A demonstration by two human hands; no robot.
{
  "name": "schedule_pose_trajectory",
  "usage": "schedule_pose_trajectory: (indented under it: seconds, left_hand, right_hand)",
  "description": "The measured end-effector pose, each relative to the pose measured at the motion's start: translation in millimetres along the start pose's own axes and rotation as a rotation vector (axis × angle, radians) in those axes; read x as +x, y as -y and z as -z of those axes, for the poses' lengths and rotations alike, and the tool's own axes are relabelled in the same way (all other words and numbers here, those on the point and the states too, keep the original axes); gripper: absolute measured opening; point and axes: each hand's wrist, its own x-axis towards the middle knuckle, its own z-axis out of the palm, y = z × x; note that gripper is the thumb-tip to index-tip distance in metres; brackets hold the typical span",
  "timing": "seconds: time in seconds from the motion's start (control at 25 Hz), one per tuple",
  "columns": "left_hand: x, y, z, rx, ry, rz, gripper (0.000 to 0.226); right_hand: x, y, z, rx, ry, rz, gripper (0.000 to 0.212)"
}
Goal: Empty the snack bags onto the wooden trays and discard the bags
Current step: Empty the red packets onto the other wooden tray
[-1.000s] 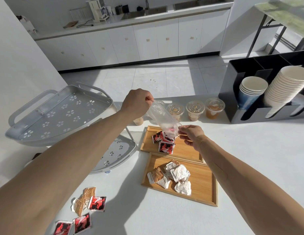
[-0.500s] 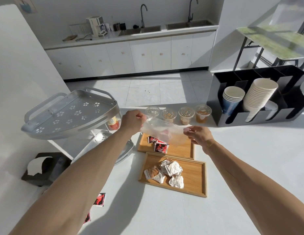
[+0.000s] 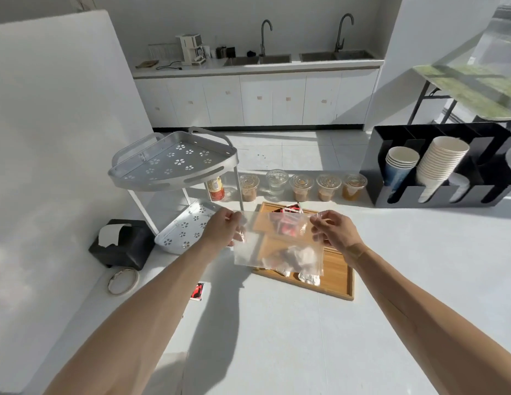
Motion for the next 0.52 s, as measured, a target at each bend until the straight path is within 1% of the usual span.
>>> schedule_pose_trajectory:
  seconds: [0.16, 0.28, 0.4, 0.52]
  left_hand:
    - [-37, 66, 19, 0.046, -0.124, 0.01, 0.016]
    - [-69, 118, 28, 0.089, -0.187, 0.032, 0.02]
    - [-104, 167, 30, 0.096, -0.171, 0.105, 0.01]
    - [-130, 209, 26, 0.076, -0.122, 0.188, 0.004]
  right_hand:
    - [-30, -30, -47, -0.082, 0.054, 0.026, 0.016]
    - [-57, -66, -79, -0.118, 0.096, -0.029, 0.013]
    - [-89, -104, -101, -0.095, 0.162, -0.151, 0.018]
    - [-114, -133, -111, -0.158, 0.194, -0.279, 0.019]
